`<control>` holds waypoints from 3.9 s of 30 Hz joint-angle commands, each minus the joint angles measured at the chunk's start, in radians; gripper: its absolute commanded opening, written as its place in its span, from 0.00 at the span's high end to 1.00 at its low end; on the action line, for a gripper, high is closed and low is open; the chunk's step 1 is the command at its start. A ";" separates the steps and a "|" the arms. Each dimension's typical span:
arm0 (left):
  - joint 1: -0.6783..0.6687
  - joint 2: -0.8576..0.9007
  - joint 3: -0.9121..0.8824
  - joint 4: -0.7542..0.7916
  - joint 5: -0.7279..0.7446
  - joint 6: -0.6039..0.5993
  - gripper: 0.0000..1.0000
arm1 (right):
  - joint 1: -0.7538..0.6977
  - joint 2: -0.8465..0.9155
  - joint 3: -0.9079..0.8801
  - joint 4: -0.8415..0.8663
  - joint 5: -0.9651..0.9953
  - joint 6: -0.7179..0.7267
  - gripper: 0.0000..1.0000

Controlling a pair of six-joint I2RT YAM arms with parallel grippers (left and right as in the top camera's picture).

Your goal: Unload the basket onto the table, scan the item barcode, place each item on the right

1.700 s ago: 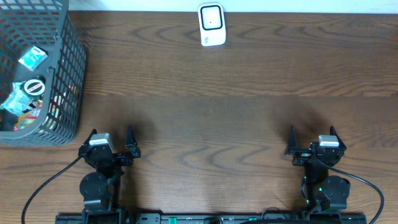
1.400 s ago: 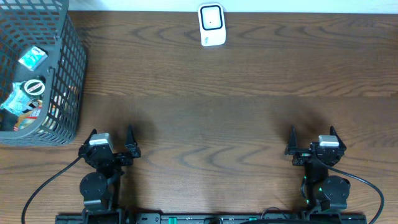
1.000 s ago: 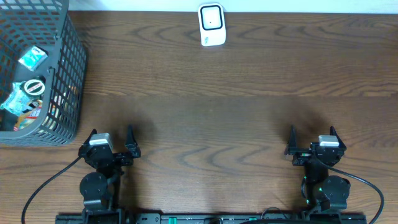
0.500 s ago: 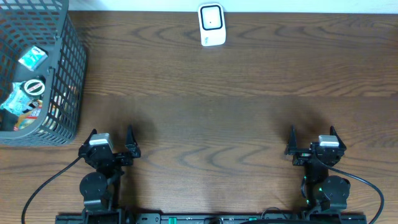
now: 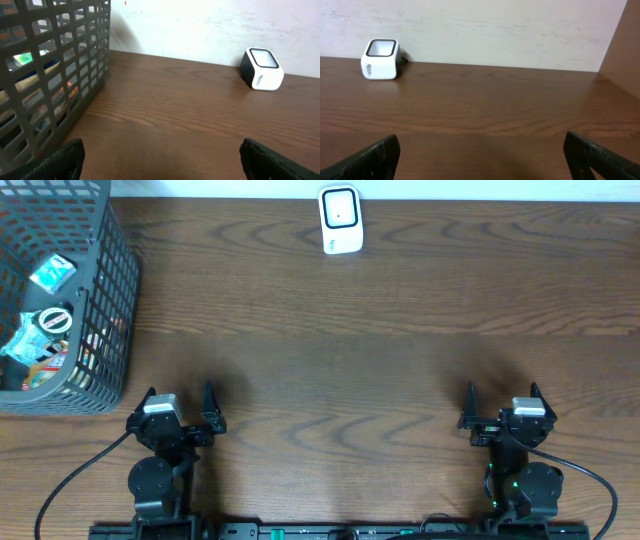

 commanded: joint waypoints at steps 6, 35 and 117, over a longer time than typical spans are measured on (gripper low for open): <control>0.003 0.000 -0.028 -0.015 0.012 0.013 0.02 | 0.007 -0.002 -0.003 -0.002 0.005 0.003 0.01; 0.003 0.000 -0.028 -0.015 0.012 0.013 0.02 | 0.007 -0.002 -0.003 -0.002 0.005 0.003 0.01; -0.018 1.620 1.923 -1.537 0.187 0.027 0.02 | 0.007 -0.002 -0.003 -0.002 0.005 0.003 0.01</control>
